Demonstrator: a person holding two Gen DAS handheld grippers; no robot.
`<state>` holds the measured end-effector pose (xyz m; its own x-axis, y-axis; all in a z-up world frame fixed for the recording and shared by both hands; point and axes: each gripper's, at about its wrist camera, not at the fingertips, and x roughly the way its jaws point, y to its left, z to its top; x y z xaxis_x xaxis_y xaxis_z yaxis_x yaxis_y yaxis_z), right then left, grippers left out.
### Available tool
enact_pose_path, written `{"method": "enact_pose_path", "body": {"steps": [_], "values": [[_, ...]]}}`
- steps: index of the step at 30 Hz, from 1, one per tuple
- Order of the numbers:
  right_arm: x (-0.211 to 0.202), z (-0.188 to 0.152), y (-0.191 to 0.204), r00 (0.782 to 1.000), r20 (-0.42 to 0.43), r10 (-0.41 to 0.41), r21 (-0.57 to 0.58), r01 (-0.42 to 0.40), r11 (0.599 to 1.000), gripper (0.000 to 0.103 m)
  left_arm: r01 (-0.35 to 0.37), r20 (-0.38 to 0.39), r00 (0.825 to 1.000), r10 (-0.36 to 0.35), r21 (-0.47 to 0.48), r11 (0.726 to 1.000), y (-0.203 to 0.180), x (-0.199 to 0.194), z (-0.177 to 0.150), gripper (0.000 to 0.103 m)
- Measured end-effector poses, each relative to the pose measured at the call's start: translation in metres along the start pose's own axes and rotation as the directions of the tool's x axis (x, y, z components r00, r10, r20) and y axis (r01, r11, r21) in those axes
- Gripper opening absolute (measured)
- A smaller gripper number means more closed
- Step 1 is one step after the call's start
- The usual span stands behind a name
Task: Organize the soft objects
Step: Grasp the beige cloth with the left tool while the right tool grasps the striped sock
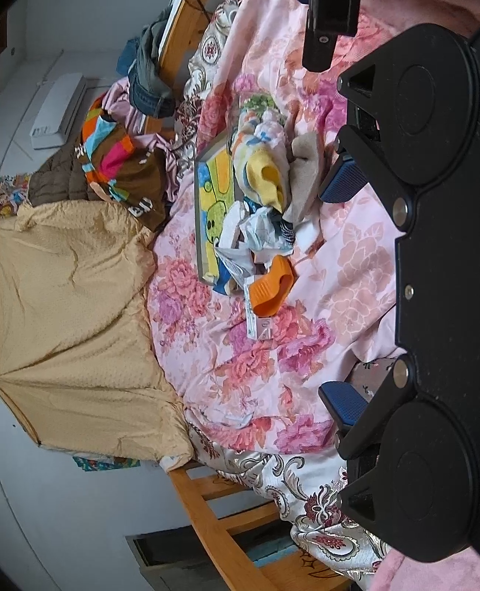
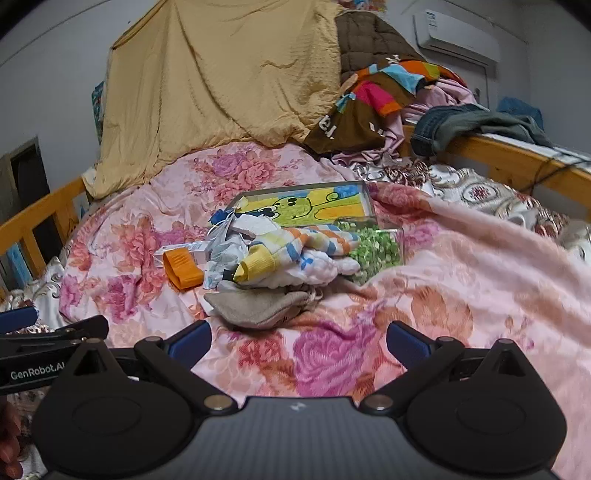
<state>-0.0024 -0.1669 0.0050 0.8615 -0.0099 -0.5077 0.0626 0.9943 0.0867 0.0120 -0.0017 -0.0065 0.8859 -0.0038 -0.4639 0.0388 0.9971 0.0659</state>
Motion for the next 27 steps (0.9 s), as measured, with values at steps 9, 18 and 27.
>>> {"method": "enact_pose_path", "body": {"steps": [9, 18, 27], "values": [[0.044, 0.036, -0.013, 0.998, 0.044, -0.040, -0.035, 0.042, 0.999, 0.103, 0.131, -0.075, 0.989, -0.128, 0.039, 0.991, -0.005, 0.046, 0.009, 0.102], [0.109, 0.084, -0.019, 0.988, 0.096, 0.124, -0.102, -0.114, 0.988, 0.103, 0.257, -0.144, 0.954, -0.264, -0.063, 0.964, -0.017, 0.092, 0.025, 0.102], [0.160, 0.101, -0.021, 0.968, 0.055, 0.247, -0.179, -0.233, 0.956, 0.102, 0.367, -0.172, 0.902, -0.396, -0.176, 0.913, -0.029, 0.137, 0.033, 0.102]]}}
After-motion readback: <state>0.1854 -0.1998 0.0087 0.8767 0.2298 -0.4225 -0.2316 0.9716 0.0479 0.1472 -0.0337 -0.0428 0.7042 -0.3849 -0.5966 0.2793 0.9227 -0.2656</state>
